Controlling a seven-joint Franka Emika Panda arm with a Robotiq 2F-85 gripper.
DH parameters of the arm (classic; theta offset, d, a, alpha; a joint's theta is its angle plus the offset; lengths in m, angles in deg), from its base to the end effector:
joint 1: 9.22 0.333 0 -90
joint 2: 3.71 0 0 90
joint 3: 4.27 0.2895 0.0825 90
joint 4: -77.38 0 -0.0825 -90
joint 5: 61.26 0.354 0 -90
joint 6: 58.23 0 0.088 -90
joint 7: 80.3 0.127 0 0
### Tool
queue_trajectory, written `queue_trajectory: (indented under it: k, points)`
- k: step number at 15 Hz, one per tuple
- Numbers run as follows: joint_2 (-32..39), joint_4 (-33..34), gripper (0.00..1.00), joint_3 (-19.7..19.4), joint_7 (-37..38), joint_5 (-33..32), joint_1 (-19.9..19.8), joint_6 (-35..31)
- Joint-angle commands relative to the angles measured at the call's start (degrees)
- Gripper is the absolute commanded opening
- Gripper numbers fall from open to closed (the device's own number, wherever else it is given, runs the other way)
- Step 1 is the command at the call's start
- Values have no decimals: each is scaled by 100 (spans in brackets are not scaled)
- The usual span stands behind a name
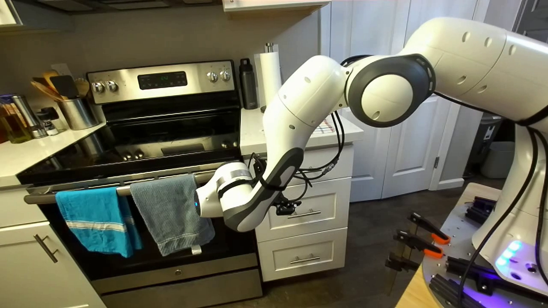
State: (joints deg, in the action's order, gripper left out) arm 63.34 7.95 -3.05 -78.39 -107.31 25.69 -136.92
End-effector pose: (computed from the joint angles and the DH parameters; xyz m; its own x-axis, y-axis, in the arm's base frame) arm 0.5234 0.2532 0.0558 0.5702 0.2225 -0.7908 0.8145 -0.2789 0.5087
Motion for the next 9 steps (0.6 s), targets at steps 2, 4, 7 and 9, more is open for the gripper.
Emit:
queue_trajectory:
  k: [2,4,7,9]
  points:
    - [-148,-368,100,-151,154,-433,59,-223]
    - [-146,-423,100,-205,123,-668,54,-285]
    - [-84,-382,100,-69,130,-1075,-103,-245]
    - [-66,-393,100,-50,125,-1277,-180,-233]
